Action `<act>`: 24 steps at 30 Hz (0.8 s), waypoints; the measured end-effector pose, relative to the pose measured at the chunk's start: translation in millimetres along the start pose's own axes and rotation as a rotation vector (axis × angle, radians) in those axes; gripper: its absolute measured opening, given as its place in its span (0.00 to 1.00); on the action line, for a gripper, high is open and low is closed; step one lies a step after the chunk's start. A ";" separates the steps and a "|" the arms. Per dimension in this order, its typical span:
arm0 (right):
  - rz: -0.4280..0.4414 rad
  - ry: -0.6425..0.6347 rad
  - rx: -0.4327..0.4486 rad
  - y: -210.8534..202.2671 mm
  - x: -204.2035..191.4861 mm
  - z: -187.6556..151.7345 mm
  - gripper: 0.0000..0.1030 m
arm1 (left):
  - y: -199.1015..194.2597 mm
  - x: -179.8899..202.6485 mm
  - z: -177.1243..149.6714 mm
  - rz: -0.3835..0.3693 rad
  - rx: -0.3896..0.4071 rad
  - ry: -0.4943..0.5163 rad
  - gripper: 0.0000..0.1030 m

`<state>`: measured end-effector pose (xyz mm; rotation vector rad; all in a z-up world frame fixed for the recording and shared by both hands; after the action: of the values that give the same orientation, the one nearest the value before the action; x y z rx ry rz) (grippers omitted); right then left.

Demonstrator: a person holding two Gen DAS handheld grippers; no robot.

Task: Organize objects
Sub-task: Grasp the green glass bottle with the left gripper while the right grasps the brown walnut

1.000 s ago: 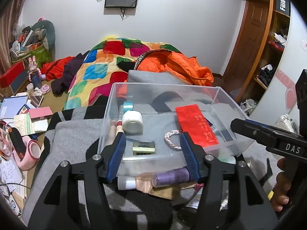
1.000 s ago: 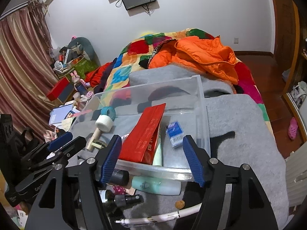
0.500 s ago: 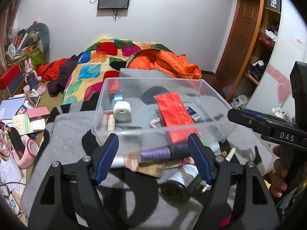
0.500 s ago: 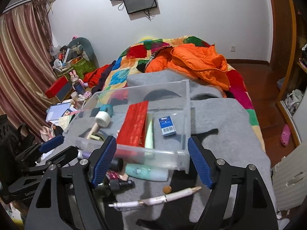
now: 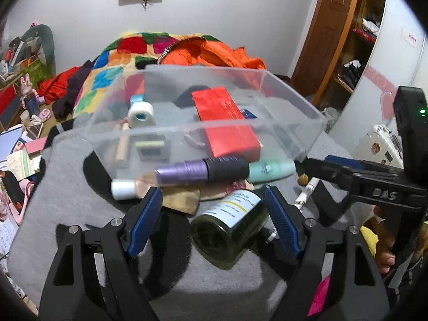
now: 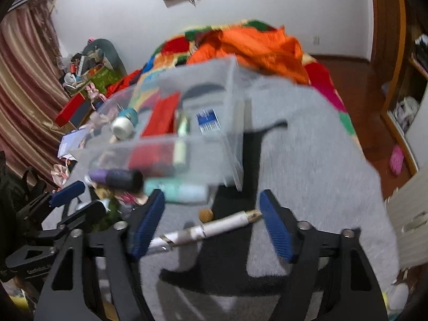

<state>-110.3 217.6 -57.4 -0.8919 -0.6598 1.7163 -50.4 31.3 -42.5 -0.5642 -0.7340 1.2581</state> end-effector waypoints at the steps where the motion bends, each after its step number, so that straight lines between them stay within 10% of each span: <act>1: -0.003 0.000 -0.006 1.8 1.1 -0.8 0.54 | 2.5 1.5 -1.6 -0.006 -0.008 0.001 0.77; 20: -0.116 -0.173 0.042 -7.4 -24.9 1.2 0.43 | 2.8 6.2 -15.1 -0.066 -0.005 -0.017 0.60; 24: -0.103 -0.201 0.013 0.3 -29.2 -0.5 0.28 | -6.3 10.1 -18.6 -0.043 0.020 0.009 0.60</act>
<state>-104.9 189.7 -50.8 -0.6699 -0.8126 1.7288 -31.0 39.9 -48.2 -0.5346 -0.7223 1.2212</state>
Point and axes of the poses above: each gripper's, at about its wrist camera, not at the fingertips, and y roughly the way its jaws point, x to its right, z to its top, the point moved 1 cm from there along y, roughly the way its jaws point, and after that the axes turned 2 degrees about -y, right-handed, at the moved point
